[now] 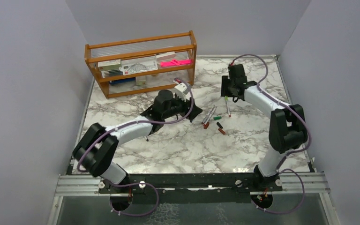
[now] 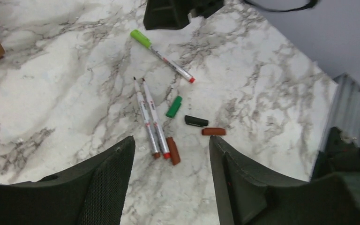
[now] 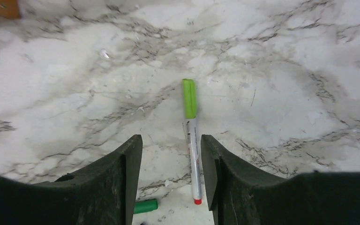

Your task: Insert the pens into the pen caps

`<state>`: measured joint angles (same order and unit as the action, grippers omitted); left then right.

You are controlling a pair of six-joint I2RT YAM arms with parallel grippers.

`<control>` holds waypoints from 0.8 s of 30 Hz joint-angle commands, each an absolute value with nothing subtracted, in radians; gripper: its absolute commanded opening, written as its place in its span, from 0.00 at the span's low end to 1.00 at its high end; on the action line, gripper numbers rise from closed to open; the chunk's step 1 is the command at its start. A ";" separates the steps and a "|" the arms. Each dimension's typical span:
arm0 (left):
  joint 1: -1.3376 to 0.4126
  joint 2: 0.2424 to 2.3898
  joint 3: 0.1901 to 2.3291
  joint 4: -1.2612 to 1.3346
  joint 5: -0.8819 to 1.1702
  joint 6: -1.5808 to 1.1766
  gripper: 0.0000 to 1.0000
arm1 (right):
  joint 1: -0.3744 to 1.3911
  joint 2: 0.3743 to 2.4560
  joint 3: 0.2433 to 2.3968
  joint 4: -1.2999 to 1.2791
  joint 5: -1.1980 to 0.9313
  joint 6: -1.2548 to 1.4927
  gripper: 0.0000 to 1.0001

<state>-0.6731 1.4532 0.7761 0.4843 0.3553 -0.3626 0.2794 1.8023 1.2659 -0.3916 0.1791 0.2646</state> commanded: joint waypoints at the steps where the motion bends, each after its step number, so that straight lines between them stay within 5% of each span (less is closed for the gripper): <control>1: -0.734 1.622 0.949 0.399 0.245 -0.272 0.55 | 0.254 1.642 1.208 -0.304 0.172 0.343 0.49; 10: -0.837 1.956 1.437 -0.088 -0.046 -0.128 0.64 | 0.151 1.418 1.043 -0.241 0.053 0.376 0.59; 24: -0.844 2.089 1.550 -0.244 -0.195 -0.169 0.63 | 0.124 1.383 1.008 -0.209 0.000 0.373 0.50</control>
